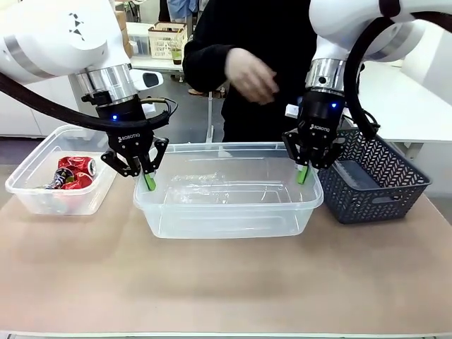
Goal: Sort the waste into each basket.
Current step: Offer the picked Organizing box to the human.
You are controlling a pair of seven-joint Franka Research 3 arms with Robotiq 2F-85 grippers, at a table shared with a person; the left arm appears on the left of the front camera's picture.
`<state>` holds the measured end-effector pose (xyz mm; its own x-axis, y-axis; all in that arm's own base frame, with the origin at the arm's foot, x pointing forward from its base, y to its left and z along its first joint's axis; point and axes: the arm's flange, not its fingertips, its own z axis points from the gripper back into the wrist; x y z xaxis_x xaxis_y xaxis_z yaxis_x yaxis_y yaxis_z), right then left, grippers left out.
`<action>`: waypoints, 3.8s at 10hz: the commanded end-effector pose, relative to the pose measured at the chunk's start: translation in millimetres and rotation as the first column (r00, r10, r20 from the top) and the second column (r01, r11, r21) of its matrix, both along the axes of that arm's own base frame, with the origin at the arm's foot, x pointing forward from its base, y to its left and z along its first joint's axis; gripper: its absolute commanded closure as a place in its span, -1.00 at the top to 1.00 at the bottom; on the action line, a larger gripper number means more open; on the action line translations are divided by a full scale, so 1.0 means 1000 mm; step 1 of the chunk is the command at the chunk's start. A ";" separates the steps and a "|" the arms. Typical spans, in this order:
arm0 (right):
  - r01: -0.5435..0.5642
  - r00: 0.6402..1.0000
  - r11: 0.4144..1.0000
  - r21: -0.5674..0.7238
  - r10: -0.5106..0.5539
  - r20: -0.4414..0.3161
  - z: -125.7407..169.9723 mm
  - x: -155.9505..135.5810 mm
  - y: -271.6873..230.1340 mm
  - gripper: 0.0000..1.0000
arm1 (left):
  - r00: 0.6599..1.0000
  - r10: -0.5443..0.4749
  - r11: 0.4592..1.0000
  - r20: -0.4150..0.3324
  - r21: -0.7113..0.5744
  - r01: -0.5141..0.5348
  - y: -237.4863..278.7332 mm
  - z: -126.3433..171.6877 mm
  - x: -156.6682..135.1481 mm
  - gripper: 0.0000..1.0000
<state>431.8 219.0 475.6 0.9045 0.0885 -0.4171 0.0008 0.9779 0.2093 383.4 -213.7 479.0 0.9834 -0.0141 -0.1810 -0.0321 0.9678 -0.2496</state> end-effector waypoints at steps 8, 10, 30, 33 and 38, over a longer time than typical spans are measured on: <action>0.004 1.000 1.000 0.004 -0.004 -0.010 0.004 0.003 -0.006 -1.00 | 1.000 0.024 1.000 -0.001 0.010 -0.024 0.010 0.000 0.001 -1.00; 0.004 1.000 1.000 0.004 -0.004 -0.010 0.004 0.003 -0.006 -1.00 | 1.000 0.024 1.000 -0.001 0.010 -0.024 0.010 0.000 0.001 -1.00; 0.004 1.000 1.000 0.004 -0.004 -0.010 0.004 0.003 -0.006 -1.00 | 1.000 0.024 1.000 -0.001 0.010 -0.024 0.010 0.000 0.001 -1.00; 0.004 1.000 1.000 0.004 -0.004 -0.010 0.004 0.003 -0.006 -1.00 | 1.000 0.024 1.000 -0.001 0.010 -0.024 0.010 0.000 0.001 -1.00; -0.043 0.998 0.999 0.032 0.044 -0.036 0.005 0.033 0.013 -0.90 | 1.000 -0.014 1.000 -0.014 -0.026 0.014 -0.004 0.011 0.029 -0.92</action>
